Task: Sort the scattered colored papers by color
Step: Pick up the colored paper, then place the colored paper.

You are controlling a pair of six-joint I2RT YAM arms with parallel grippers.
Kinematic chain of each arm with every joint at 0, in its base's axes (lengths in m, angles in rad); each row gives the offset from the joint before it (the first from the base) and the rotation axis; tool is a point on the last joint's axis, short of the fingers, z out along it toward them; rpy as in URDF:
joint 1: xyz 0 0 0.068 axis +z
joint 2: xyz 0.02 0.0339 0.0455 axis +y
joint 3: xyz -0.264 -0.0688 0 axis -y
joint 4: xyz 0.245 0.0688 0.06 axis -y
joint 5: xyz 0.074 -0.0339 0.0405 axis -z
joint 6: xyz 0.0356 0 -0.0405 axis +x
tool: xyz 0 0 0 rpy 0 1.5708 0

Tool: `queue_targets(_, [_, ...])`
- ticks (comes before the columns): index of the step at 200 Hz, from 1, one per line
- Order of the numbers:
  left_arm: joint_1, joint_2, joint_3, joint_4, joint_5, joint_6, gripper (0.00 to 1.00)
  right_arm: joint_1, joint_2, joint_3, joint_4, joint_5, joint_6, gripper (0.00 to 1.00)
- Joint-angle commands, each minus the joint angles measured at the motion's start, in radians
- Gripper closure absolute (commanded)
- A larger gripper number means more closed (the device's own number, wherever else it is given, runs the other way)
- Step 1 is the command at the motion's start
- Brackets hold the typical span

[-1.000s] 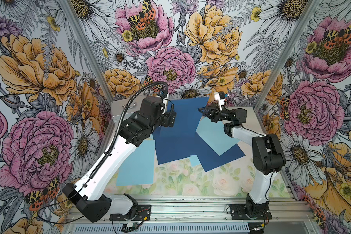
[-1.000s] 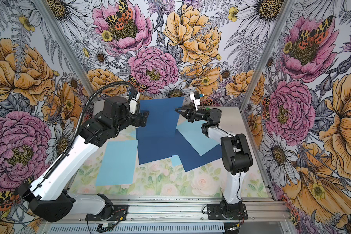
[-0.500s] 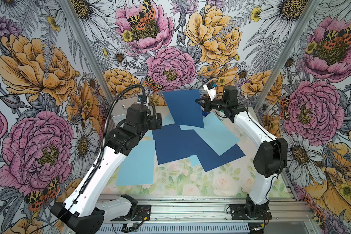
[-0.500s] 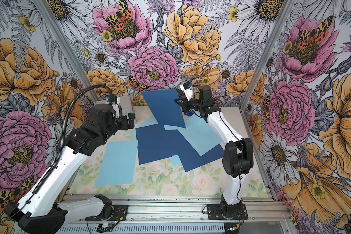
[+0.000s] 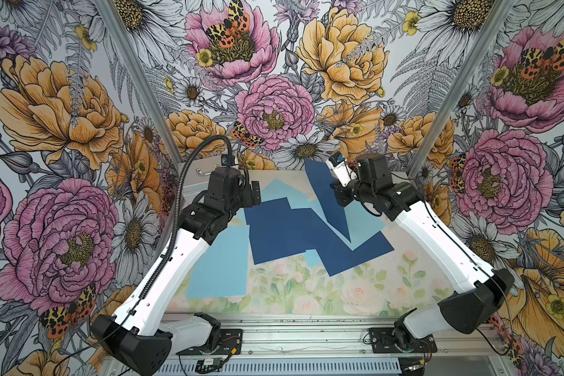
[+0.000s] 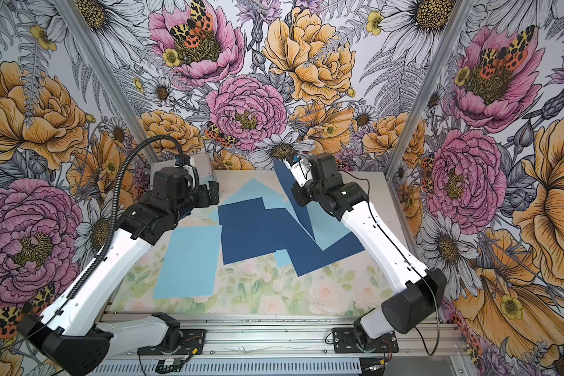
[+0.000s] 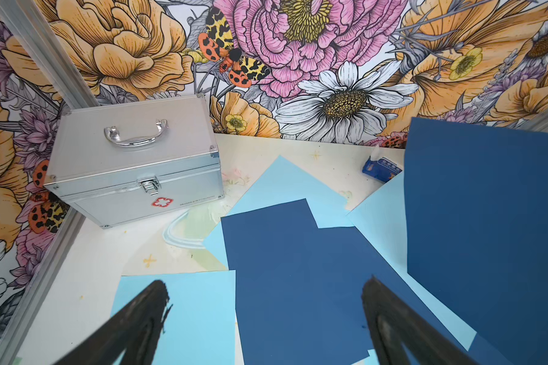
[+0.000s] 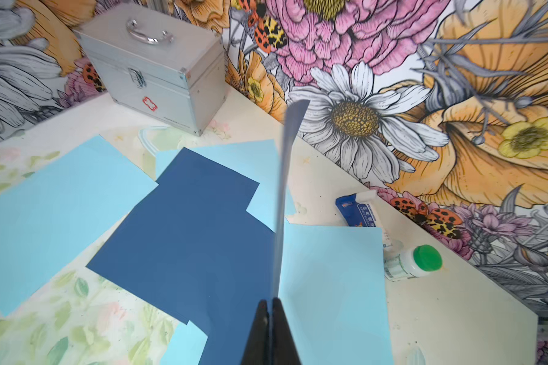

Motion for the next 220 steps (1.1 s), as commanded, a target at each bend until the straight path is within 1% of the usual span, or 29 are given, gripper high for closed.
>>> queue_targets(1, [0.010,0.007,-0.022,0.060,0.062,-0.035,0.02,-0.006,-0.100,0.015,-0.105,-0.056,0.073,1.00])
queue_targets(17, [0.010,0.011,-0.039,0.075,0.083,-0.047,0.02,-0.037,-0.150,0.038,-0.139,-0.173,0.148,1.00])
queue_targets(26, [0.011,0.012,-0.051,0.081,0.084,-0.049,0.02,-0.073,-0.167,0.052,-0.163,-0.245,0.202,1.00])
queue_targets(41, [0.011,0.012,-0.065,0.089,0.085,-0.049,0.02,-0.147,-0.164,0.078,-0.251,-0.317,0.271,1.00])
queue_targets(64, [0.017,0.011,-0.079,0.100,0.126,-0.045,0.02,-0.241,-0.107,0.062,-0.417,-0.349,0.303,1.00])
queue_targets(86, [0.032,0.019,-0.083,0.110,0.157,-0.045,0.02,-0.301,-0.052,-0.021,-0.489,-0.268,0.339,1.00])
queue_targets(94, [0.039,0.025,-0.081,0.111,0.167,-0.046,0.02,-0.328,-0.036,-0.060,-0.496,-0.205,0.356,1.00])
queue_targets(103, [0.049,0.031,-0.079,0.110,0.180,-0.048,0.02,-0.340,-0.024,-0.102,-0.500,-0.139,0.340,1.00])
queue_targets(116, [0.059,0.031,-0.083,0.111,0.191,-0.050,0.02,-0.354,0.000,-0.160,-0.493,-0.005,0.324,1.00])
queue_targets(135, [0.068,0.031,-0.086,0.110,0.204,-0.053,0.02,-0.362,0.042,-0.224,-0.439,0.153,0.292,1.00])
queue_targets(164, [0.070,0.034,-0.087,0.111,0.225,-0.057,0.02,-0.365,0.121,-0.308,-0.279,0.315,0.233,1.00])
queue_targets(182, [0.070,0.037,-0.089,0.110,0.242,-0.059,0.02,-0.366,0.167,-0.319,-0.206,0.374,0.222,1.00])
queue_targets(220, [0.071,0.044,-0.086,0.108,0.276,-0.056,0.02,-0.370,0.186,-0.403,0.037,0.368,0.078,1.00])
